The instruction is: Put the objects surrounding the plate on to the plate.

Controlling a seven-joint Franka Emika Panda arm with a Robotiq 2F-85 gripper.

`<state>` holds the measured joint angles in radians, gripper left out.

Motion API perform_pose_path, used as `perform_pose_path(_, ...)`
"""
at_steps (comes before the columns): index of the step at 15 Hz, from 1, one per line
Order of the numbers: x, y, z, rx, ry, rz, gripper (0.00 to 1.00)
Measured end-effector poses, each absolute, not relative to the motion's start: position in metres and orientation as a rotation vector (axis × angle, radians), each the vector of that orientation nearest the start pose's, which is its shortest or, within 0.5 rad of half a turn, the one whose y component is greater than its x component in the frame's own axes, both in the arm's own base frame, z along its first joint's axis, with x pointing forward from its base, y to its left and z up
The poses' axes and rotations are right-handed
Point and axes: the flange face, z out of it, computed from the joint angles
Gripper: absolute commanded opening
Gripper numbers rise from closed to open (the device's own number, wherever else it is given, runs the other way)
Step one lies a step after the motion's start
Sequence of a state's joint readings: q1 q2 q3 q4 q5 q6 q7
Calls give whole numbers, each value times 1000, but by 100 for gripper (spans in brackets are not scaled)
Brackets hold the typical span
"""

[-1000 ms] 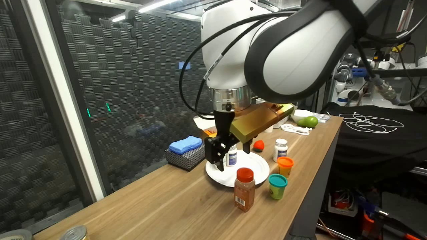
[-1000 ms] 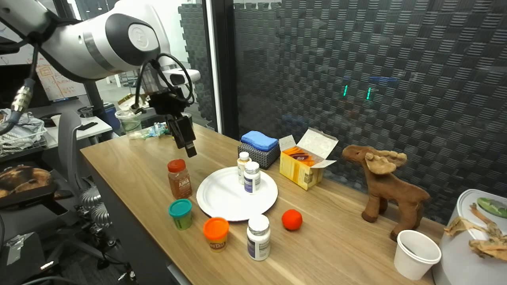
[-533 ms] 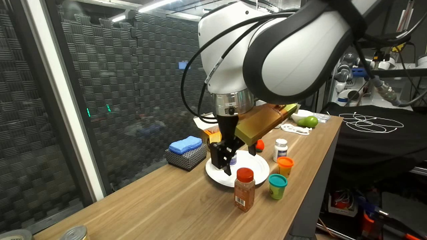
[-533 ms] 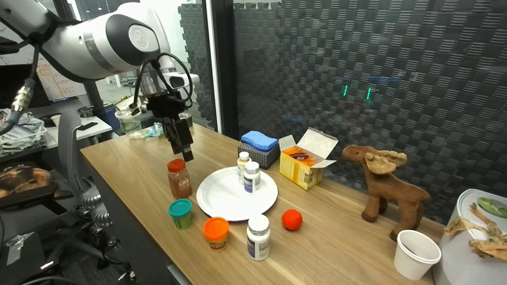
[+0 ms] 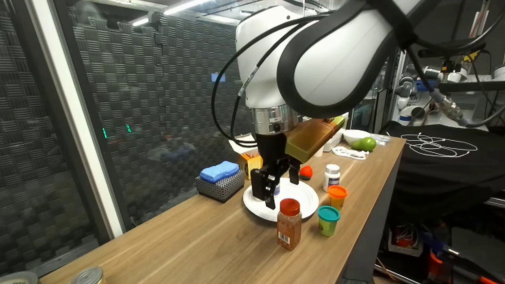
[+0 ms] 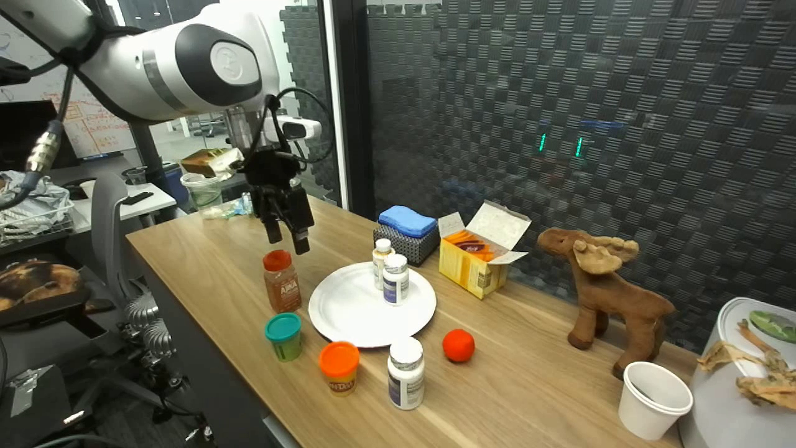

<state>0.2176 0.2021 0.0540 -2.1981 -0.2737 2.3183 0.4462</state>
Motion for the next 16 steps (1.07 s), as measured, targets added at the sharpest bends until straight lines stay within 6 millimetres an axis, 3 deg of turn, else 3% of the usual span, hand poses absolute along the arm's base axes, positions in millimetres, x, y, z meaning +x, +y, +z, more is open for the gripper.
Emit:
perform_pose_path(6, 540, 132, 264, -3296, -108, 114, 100)
perform_pose_path(13, 531, 142, 255, -3302, -95, 151, 100)
perform_pose_path(14, 529, 144, 255, -3302, -89, 153, 82)
perform_pose_path(16, 525, 146, 254, -3304, -71, 156, 68)
